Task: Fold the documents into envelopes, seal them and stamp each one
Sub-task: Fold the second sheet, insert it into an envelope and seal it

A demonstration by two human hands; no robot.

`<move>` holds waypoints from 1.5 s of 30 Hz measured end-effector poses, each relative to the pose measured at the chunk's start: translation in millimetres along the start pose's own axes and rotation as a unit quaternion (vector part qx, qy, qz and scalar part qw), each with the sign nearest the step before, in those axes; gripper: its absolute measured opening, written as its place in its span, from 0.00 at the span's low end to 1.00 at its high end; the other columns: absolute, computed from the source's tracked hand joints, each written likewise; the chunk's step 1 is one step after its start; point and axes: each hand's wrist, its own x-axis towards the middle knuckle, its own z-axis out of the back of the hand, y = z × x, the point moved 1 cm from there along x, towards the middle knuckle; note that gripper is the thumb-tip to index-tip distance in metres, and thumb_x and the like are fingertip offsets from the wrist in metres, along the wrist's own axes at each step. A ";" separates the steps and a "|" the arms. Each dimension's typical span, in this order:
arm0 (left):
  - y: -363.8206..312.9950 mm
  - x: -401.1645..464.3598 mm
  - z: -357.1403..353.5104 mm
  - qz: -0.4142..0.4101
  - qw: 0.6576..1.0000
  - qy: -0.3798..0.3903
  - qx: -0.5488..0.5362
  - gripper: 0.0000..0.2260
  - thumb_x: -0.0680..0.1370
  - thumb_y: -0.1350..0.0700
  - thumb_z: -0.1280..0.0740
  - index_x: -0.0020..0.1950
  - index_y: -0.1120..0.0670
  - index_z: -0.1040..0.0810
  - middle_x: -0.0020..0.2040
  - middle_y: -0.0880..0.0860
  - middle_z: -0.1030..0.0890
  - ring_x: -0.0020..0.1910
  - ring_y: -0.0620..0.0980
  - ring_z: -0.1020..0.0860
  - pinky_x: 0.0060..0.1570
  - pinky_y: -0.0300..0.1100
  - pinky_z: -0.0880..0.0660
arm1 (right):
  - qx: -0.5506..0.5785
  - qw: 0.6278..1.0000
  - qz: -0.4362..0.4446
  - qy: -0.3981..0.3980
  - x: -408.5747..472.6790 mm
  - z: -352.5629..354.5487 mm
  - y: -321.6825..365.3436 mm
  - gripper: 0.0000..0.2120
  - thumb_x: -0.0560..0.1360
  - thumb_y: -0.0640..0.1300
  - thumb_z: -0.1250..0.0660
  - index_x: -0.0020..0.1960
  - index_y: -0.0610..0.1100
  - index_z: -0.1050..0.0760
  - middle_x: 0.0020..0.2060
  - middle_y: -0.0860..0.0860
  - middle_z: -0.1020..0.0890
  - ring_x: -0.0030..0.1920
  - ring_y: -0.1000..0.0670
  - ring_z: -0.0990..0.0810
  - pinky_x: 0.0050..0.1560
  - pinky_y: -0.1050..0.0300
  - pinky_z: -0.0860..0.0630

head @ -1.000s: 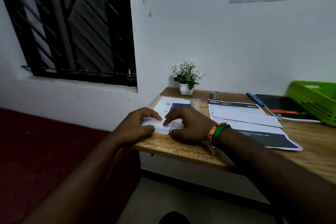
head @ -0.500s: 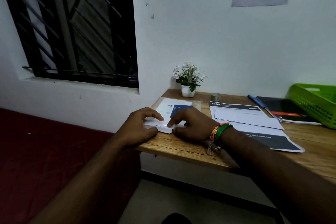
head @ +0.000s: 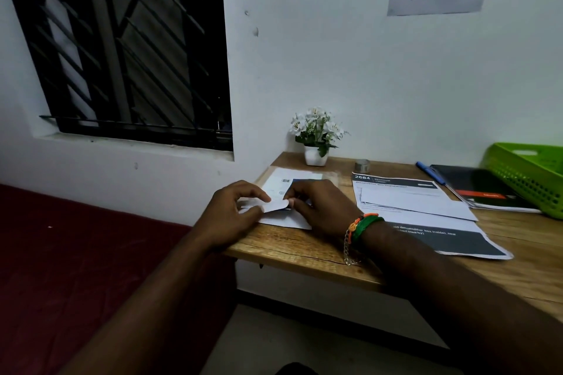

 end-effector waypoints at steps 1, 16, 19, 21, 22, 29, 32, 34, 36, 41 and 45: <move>-0.9 -0.4 0.1 -0.002 1.000 -0.004 -0.001 0.08 0.76 0.58 0.27 0.49 0.44 0.15 0.57 0.43 0.19 0.61 0.42 0.24 0.60 0.44 0.24 | -0.001 1.000 -0.001 -0.009 0.8 -0.5 0.2 0.06 0.80 0.46 0.35 0.53 0.49 0.19 0.48 0.55 0.17 0.47 0.57 0.22 0.46 0.59 0.27; -6.7 -3.7 0.6 -0.014 0.999 -0.023 0.038 0.07 0.71 0.52 0.21 0.45 0.45 0.16 0.50 0.40 0.19 0.53 0.38 0.23 0.54 0.39 0.26 | 0.048 0.999 -0.007 -0.007 -4.2 3.0 5.1 0.06 0.75 0.43 0.31 0.50 0.47 0.17 0.47 0.54 0.18 0.47 0.57 0.20 0.44 0.64 0.27; -6.8 -4.1 0.5 -0.009 0.998 -0.023 0.050 0.08 0.69 0.53 0.20 0.44 0.46 0.17 0.50 0.39 0.20 0.54 0.36 0.24 0.54 0.35 0.27 | 0.046 0.998 -0.009 0.045 -6.0 6.4 5.5 0.13 0.72 0.37 0.32 0.53 0.49 0.17 0.49 0.54 0.19 0.49 0.57 0.22 0.47 0.62 0.25; -7.0 -4.3 0.3 -0.006 0.998 -0.015 0.062 0.09 0.68 0.54 0.19 0.42 0.46 0.17 0.50 0.39 0.20 0.54 0.38 0.24 0.52 0.35 0.26 | 0.014 0.998 -0.008 0.065 -6.1 4.4 2.2 0.16 0.71 0.36 0.32 0.54 0.51 0.17 0.51 0.54 0.19 0.51 0.57 0.24 0.52 0.60 0.24; -7.5 -4.8 0.2 -0.007 0.998 -0.011 0.067 0.09 0.67 0.54 0.19 0.42 0.47 0.17 0.50 0.39 0.20 0.54 0.39 0.24 0.51 0.35 0.26 | -0.002 0.998 -0.007 0.066 -6.3 2.8 0.5 0.17 0.71 0.37 0.32 0.55 0.52 0.17 0.53 0.55 0.19 0.52 0.57 0.23 0.53 0.60 0.24; -6.4 -4.7 0.2 -0.018 0.997 -0.010 0.071 0.10 0.67 0.54 0.18 0.41 0.46 0.17 0.49 0.39 0.21 0.54 0.41 0.23 0.53 0.38 0.23 | -0.052 0.998 0.023 0.036 -2.9 -0.4 -1.9 0.10 0.75 0.48 0.30 0.55 0.54 0.17 0.55 0.57 0.18 0.55 0.56 0.22 0.55 0.56 0.23; -5.6 -3.8 0.7 -0.018 0.997 -0.011 0.071 0.10 0.67 0.54 0.18 0.41 0.46 0.18 0.50 0.40 0.21 0.55 0.42 0.23 0.54 0.38 0.24 | -0.046 0.998 0.027 0.015 -0.1 -0.2 -1.9 0.07 0.76 0.47 0.30 0.53 0.54 0.17 0.53 0.57 0.17 0.54 0.56 0.21 0.55 0.55 0.23; -5.6 -4.1 0.4 -0.015 0.998 -0.007 0.066 0.10 0.67 0.55 0.18 0.41 0.47 0.18 0.51 0.40 0.21 0.57 0.44 0.23 0.55 0.38 0.23 | -0.035 0.999 0.026 0.004 0.9 0.1 -2.7 0.06 0.76 0.46 0.29 0.51 0.53 0.17 0.51 0.57 0.17 0.53 0.55 0.21 0.54 0.55 0.23; -5.1 -3.8 -0.1 -0.015 0.998 -0.001 0.056 0.10 0.67 0.56 0.18 0.40 0.48 0.18 0.51 0.40 0.21 0.58 0.44 0.23 0.59 0.41 0.22 | -0.031 0.999 0.021 -0.003 1.6 -0.9 -4.1 0.05 0.74 0.45 0.28 0.49 0.52 0.17 0.50 0.56 0.17 0.52 0.56 0.21 0.54 0.54 0.22; -8.2 -4.1 -1.0 -0.011 0.998 -0.004 0.058 0.10 0.66 0.57 0.18 0.39 0.49 0.17 0.51 0.41 0.21 0.57 0.44 0.23 0.63 0.44 0.23 | 0.052 0.999 -0.007 0.012 5.9 3.5 -7.9 0.04 0.69 0.43 0.21 0.43 0.49 0.14 0.48 0.56 0.17 0.49 0.58 0.19 0.53 0.58 0.21; -8.4 -5.0 0.0 -0.023 0.998 -0.017 0.054 0.11 0.65 0.55 0.17 0.40 0.48 0.18 0.51 0.40 0.21 0.57 0.43 0.22 0.61 0.42 0.22 | 0.153 0.987 -0.029 0.032 5.7 13.9 -10.1 0.05 0.69 0.43 0.21 0.44 0.45 0.13 0.47 0.54 0.14 0.49 0.60 0.17 0.52 0.68 0.23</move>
